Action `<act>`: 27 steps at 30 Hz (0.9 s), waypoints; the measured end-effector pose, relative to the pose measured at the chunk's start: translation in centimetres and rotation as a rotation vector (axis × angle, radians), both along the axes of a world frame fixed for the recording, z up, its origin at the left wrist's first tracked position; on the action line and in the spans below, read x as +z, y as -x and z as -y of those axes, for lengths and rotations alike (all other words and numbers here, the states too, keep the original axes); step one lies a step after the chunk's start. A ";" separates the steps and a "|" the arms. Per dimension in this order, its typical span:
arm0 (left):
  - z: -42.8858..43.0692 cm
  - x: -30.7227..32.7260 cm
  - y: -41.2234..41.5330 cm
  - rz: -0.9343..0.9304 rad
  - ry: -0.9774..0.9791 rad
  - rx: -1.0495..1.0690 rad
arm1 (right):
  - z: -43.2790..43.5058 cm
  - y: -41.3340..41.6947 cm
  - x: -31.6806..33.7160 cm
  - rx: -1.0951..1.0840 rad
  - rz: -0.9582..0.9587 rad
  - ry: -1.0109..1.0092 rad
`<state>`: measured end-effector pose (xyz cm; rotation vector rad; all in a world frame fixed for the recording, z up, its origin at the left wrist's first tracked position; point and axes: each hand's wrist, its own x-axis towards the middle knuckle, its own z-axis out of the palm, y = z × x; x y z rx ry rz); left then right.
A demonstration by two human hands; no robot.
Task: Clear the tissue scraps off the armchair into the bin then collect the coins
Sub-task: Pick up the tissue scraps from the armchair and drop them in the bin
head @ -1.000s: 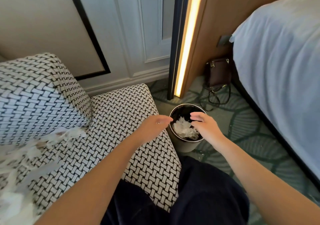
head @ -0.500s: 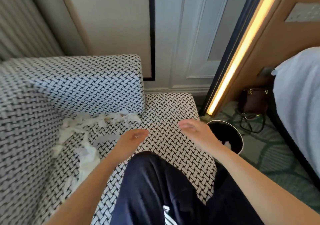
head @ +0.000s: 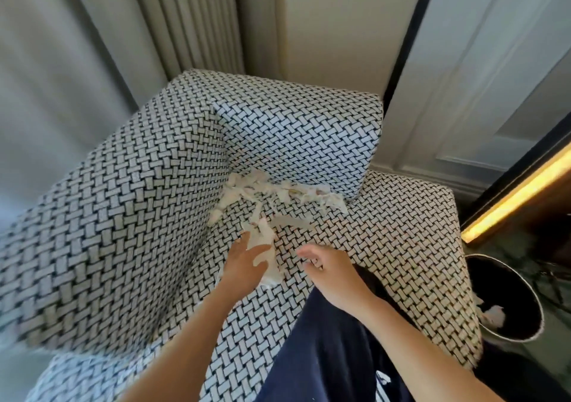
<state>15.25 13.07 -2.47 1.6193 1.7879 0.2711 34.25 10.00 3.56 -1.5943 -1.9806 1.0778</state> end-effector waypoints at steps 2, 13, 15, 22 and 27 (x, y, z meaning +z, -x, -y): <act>0.5 -0.7 0.5 -0.025 0.027 0.005 | 0.3 1.3 -0.9 0.051 0.047 -0.013; 4.1 -2.2 0.6 -0.029 -0.250 0.038 | 2.0 2.6 -2.7 0.243 0.525 -0.294; 5.0 -2.1 0.4 0.020 -0.286 0.030 | 2.1 2.7 -2.8 0.261 0.585 -0.289; 7.8 -1.5 -0.5 0.276 -0.266 0.098 | 1.7 3.0 -3.3 0.439 0.823 -0.206; 8.5 -1.0 -0.4 0.399 -0.156 0.179 | 1.1 3.2 -4.0 0.555 0.949 -0.143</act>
